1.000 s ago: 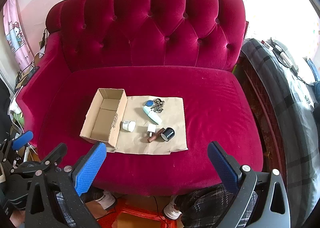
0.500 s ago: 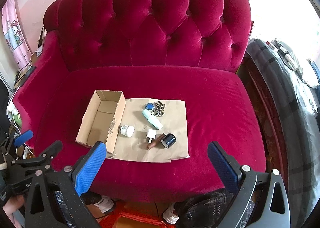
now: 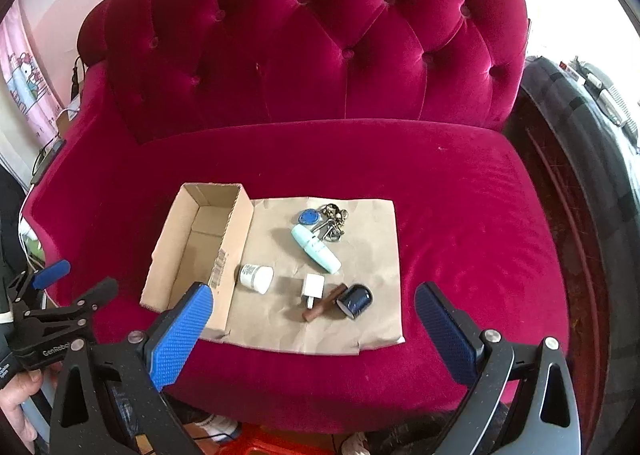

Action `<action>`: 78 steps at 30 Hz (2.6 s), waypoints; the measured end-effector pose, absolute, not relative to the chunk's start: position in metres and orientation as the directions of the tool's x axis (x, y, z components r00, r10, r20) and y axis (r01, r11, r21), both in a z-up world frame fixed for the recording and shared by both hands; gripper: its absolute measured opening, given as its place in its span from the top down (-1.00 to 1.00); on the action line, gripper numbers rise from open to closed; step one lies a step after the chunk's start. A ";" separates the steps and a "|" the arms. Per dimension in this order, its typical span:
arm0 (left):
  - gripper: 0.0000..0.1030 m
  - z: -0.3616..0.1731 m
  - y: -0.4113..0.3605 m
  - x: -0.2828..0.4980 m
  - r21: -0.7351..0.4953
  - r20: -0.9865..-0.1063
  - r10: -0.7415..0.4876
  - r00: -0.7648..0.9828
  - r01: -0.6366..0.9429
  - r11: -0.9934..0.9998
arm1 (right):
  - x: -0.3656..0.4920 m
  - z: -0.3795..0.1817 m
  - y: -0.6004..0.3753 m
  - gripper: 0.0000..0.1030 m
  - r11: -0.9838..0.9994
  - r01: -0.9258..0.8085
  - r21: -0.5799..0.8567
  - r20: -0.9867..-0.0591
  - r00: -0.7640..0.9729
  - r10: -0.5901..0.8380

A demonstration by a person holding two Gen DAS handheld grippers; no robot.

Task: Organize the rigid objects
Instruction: 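Move the left tool to the cardboard box wall while the right tool approaches the objects, then grasp the black cylindrical cap with the right gripper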

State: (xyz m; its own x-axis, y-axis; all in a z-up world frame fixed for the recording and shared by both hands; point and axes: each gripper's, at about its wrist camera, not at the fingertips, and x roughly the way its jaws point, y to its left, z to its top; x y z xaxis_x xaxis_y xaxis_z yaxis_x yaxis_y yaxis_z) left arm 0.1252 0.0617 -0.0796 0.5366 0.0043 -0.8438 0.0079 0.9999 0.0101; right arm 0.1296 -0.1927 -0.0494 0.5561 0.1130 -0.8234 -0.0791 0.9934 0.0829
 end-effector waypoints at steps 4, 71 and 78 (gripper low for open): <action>-1.00 -0.092 0.068 0.139 0.007 -0.850 0.002 0.527 0.007 1.000 | 0.147 -0.065 -0.196 -1.00 0.995 -0.066 0.072 -0.825 0.556 0.096; 0.95 -0.209 0.091 0.188 -0.020 -0.916 -0.029 0.401 0.027 0.999 | 0.200 -0.190 -0.212 -0.99 0.999 -0.042 -0.029 -0.920 0.393 -0.010; 0.95 -0.210 0.091 0.190 -0.021 -0.917 -0.029 0.398 0.024 0.999 | 0.200 -0.214 -0.222 -0.99 0.998 -0.035 -0.044 -0.954 0.299 -0.032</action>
